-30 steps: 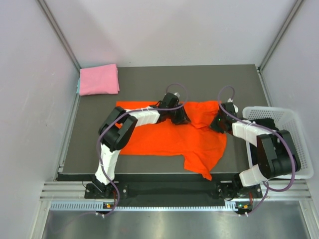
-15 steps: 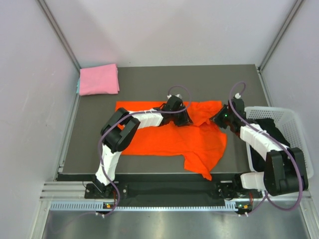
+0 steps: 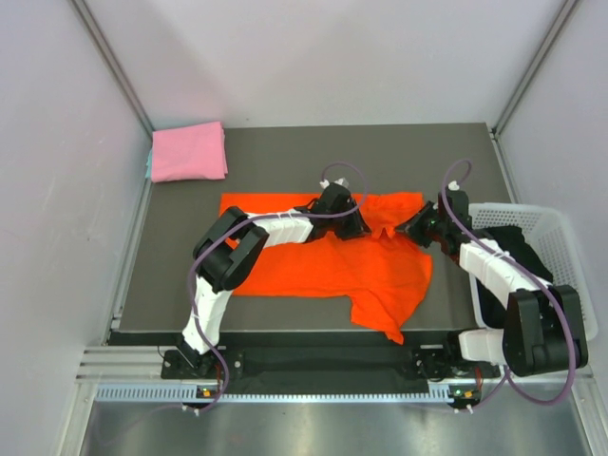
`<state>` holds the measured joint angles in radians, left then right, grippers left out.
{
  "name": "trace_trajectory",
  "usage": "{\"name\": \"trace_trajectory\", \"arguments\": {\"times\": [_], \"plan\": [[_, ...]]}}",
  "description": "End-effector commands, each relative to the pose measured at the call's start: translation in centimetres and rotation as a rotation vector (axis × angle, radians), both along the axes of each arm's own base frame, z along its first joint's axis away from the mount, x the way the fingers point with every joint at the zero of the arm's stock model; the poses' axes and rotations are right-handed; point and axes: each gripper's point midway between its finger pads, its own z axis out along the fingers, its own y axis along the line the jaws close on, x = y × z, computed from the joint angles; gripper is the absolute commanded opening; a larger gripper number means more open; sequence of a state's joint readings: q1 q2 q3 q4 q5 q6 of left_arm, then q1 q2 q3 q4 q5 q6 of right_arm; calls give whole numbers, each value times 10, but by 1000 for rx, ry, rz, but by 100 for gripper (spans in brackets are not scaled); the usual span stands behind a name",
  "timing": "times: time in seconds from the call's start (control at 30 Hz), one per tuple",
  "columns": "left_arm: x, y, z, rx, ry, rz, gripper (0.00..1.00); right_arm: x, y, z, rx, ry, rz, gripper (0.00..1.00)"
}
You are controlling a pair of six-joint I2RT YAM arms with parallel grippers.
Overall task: Fold and stack the t-shirts
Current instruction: Fold the tshirt
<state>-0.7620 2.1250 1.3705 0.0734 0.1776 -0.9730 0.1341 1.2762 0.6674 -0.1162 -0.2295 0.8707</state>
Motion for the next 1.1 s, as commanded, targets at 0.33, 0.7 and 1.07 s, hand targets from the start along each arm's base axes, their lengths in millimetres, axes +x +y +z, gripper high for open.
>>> {"name": "trace_trajectory", "arguments": {"times": [0.33,0.7,1.07], "plan": [[22,-17,13,-56,-68,45,31,9,-1,6,48,-53,-22,0],[20,-22,19,-48,-31,18,0,6,-17,-10,-1,-17,-33,0],[14,8,72,31,-55,-25,0,-5,-56,-11,-91,23,-16,0]]}}
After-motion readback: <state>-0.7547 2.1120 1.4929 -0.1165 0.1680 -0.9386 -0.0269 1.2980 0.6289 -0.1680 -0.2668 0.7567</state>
